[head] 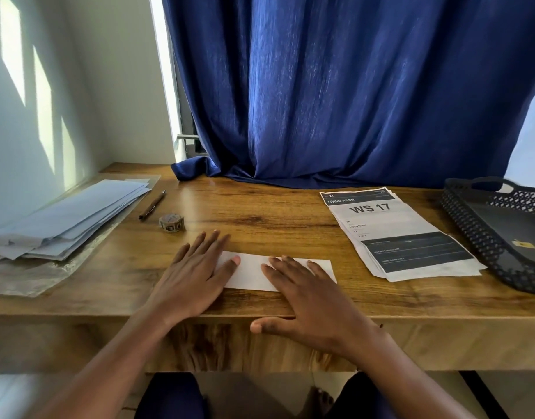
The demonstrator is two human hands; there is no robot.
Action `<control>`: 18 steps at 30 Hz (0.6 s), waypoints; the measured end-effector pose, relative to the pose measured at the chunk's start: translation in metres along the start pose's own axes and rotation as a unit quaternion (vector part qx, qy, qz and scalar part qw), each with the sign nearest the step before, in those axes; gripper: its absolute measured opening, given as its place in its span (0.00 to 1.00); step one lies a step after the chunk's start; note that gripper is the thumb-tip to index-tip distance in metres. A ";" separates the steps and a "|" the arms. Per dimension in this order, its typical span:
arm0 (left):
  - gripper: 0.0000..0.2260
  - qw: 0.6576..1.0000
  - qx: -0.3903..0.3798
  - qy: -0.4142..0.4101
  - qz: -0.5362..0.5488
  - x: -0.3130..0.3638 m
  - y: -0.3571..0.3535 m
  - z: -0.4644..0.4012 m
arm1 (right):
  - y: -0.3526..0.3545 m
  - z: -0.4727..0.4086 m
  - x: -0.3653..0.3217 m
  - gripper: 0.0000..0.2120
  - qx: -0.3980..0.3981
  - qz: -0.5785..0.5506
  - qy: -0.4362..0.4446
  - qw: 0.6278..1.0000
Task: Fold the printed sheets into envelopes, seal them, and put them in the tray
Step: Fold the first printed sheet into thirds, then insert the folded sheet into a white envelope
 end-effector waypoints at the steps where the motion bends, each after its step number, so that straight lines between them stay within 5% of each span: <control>1: 0.34 0.999 0.016 0.014 0.025 -0.003 0.003 0.000 | 0.005 0.005 -0.001 0.48 0.016 0.018 0.009 1.000; 11: 0.28 0.999 0.034 0.007 0.006 -0.006 0.004 -0.002 | 0.072 0.051 0.006 0.19 0.105 0.002 0.030 0.994; 14: 0.30 0.999 0.020 -0.005 -0.032 -0.005 -0.001 -0.001 | 0.089 0.046 0.021 0.12 0.072 -0.183 -0.053 0.979; 18: 0.31 0.998 0.028 -0.009 -0.055 -0.005 -0.006 -0.004 | 0.112 0.015 0.040 0.09 0.131 -0.394 -0.145 0.898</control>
Point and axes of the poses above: each hand's wrist, its own z-axis away from the middle knuckle, its own y-axis out of the back of the hand, x = y × z, the point moved 8 cm from there along -z, towards the middle knuckle, and after that the axes turned 8 degrees about x, right-handed, at the moved point
